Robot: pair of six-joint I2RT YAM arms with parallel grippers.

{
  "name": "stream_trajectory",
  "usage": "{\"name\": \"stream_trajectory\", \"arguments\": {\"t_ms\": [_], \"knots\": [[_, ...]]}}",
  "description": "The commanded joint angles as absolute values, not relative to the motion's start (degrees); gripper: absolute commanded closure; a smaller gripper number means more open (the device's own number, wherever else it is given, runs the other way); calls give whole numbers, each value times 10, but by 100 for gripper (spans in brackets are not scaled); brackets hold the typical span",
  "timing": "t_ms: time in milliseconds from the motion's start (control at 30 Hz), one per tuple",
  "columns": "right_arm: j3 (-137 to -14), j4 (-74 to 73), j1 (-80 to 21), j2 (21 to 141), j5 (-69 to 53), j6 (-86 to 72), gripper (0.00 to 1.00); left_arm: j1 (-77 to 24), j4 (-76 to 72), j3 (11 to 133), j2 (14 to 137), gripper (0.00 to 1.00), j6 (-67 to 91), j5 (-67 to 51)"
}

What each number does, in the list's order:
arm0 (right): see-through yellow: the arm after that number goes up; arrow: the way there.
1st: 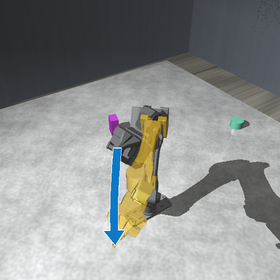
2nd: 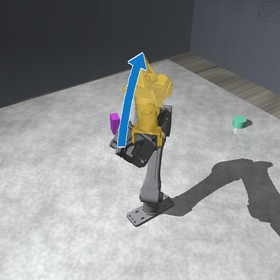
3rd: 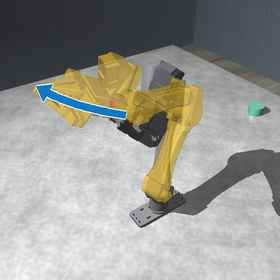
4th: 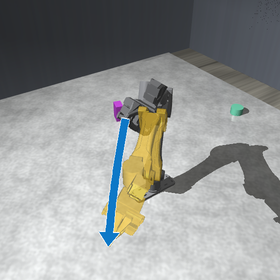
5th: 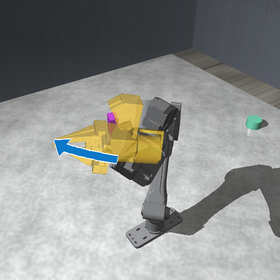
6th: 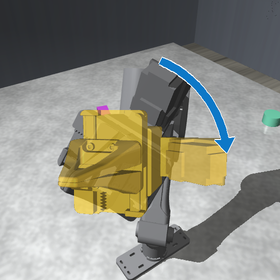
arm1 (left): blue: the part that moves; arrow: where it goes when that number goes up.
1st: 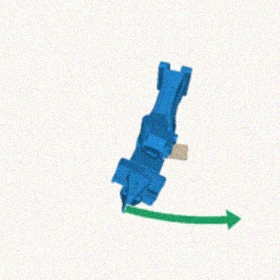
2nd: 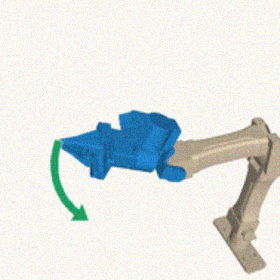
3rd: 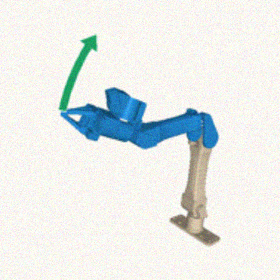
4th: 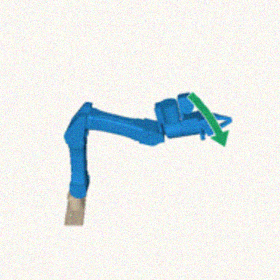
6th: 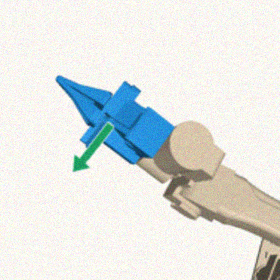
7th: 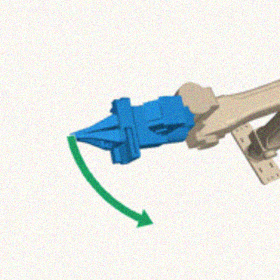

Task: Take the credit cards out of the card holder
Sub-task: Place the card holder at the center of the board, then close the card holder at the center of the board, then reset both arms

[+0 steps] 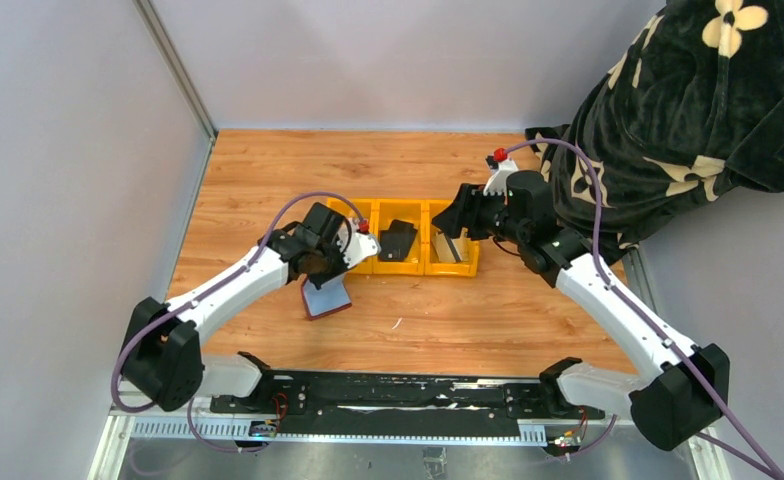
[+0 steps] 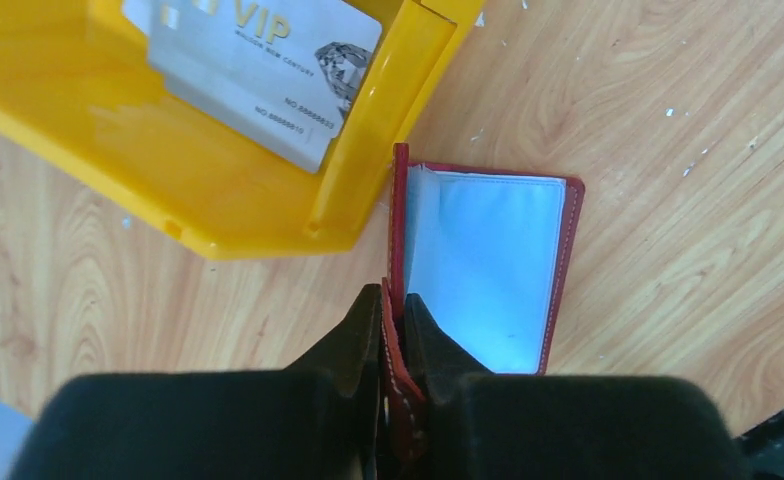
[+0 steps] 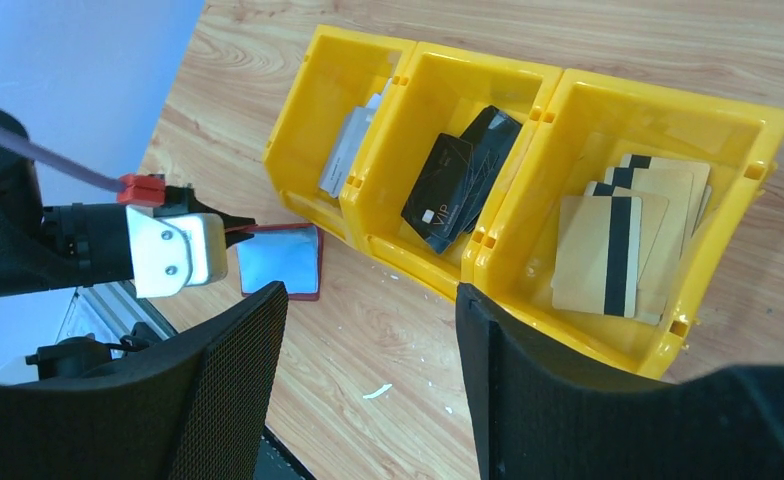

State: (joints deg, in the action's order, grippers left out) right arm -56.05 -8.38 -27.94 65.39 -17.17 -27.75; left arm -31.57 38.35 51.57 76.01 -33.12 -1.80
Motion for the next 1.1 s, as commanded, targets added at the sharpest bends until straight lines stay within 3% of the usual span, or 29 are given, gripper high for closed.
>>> {"name": "stream_trajectory", "arguments": {"t_ms": [0,133,433,600,633,700,900,1067], "knots": [[-557,-114,-270,631,-146,-293,34,-326,327,484,696,85,-340,5],[-554,-129,-270,611,-149,-314,33,-330,352,446,655,67,-365,-92],[-559,-183,-262,561,-145,-315,33,-337,380,396,654,56,-381,-192],[-548,-183,-245,539,-131,-301,29,-333,446,448,675,42,-382,-201],[-544,-181,-245,532,-109,-287,21,-323,450,464,673,35,-374,-199],[-524,-177,-245,511,-44,-250,18,-275,447,495,658,2,-353,-231],[-417,-116,-244,429,207,-150,15,-67,342,518,597,0,-264,-300],[-252,53,-243,373,357,-71,13,59,220,473,620,0,-186,-325]]}}
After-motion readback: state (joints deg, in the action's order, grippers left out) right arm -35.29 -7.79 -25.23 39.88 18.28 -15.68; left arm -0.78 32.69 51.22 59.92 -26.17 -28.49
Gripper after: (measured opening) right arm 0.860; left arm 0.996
